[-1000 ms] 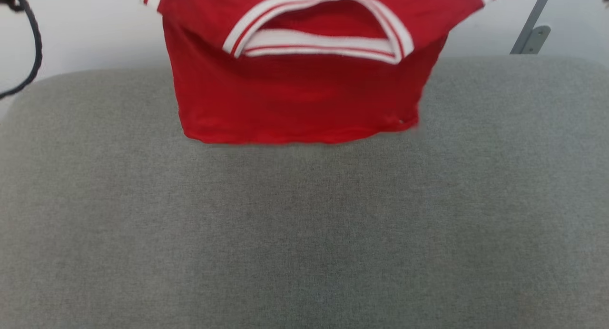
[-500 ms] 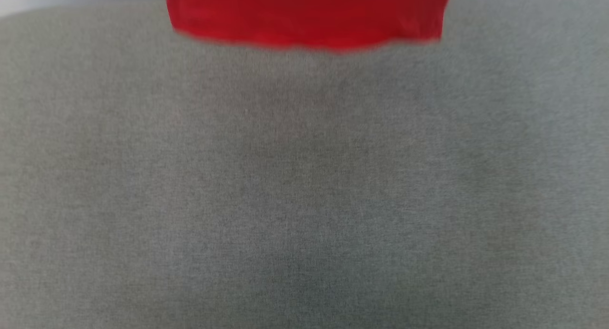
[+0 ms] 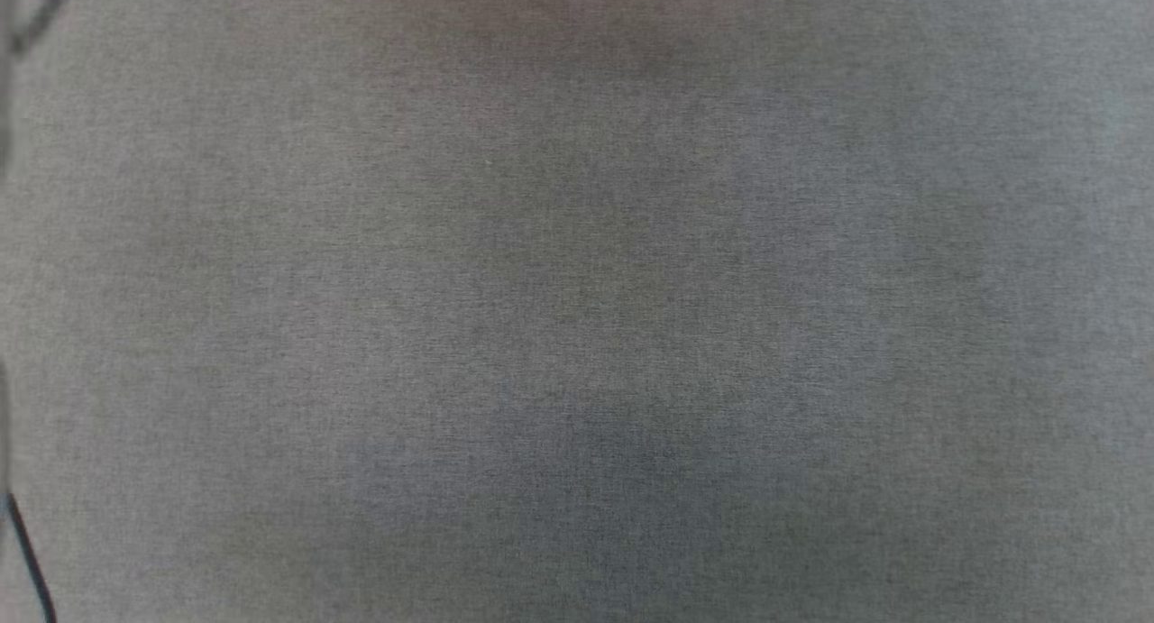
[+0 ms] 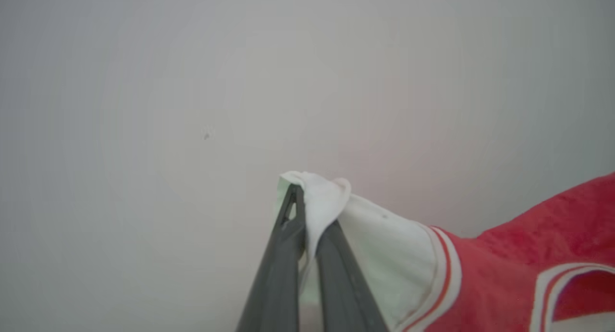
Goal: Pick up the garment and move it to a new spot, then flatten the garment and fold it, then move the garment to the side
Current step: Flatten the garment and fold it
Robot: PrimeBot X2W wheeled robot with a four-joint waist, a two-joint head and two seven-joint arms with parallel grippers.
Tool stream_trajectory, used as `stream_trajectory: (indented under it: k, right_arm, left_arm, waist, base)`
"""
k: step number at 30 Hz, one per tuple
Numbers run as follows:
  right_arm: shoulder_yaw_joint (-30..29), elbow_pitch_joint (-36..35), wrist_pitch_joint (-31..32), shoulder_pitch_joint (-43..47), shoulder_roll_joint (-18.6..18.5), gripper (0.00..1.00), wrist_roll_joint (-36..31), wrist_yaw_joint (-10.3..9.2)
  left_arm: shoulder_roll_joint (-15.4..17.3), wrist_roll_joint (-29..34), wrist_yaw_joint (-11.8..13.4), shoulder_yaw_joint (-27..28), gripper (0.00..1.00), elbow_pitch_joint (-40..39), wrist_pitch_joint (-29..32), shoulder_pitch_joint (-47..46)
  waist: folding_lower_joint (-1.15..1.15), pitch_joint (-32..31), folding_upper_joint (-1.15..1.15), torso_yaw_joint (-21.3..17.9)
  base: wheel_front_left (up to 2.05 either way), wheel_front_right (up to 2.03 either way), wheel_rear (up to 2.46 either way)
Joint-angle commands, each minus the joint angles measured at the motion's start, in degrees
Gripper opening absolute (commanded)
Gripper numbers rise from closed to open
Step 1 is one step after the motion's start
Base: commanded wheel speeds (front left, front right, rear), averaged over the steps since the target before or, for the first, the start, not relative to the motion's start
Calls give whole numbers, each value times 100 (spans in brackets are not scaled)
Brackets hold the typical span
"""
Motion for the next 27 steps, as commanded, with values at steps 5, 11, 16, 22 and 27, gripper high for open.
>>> stream_trajectory:
  k: [5, 11, 16, 22, 27]
  right_arm:
    - [340, 239, 514, 724, 97, 0, 916, -2]
    - [873, -256, 1489, 1560, -182, 0, 1831, -2]
    - [1053, -827, 2231, 2260, -479, 0, 2481, -2]
    - [1057, -1998, 3285, 3545, -1082, 0, 3237, -1]
    - [830, -2975, 4151, 4636, -1554, 0, 3580, -1]
  left_arm:
    - [-126, -281, -82, -203, 0, 643, 392, 746]
    - [-264, -901, -96, -386, 0, 717, 1687, 1531]
    - [-79, -1264, -97, -515, 0, 364, 2349, 2175]
    - [349, -1568, -81, -647, 0, -500, 2904, 3209]
    - [821, -1772, 343, -590, 0, -1779, 3194, 4164]
  waist:
    - [0, -85, 0, 78]
    - [0, -304, 0, 108]
    - [0, -500, 0, 123]
    - [0, -764, 0, 145]
    - [0, -943, 0, 188]
  base:
    - [0, 0, 0]
    - [0, 0, 0]
    - [0, 0, 0]
    - [0, 0, 0]
    - [0, 0, 0]
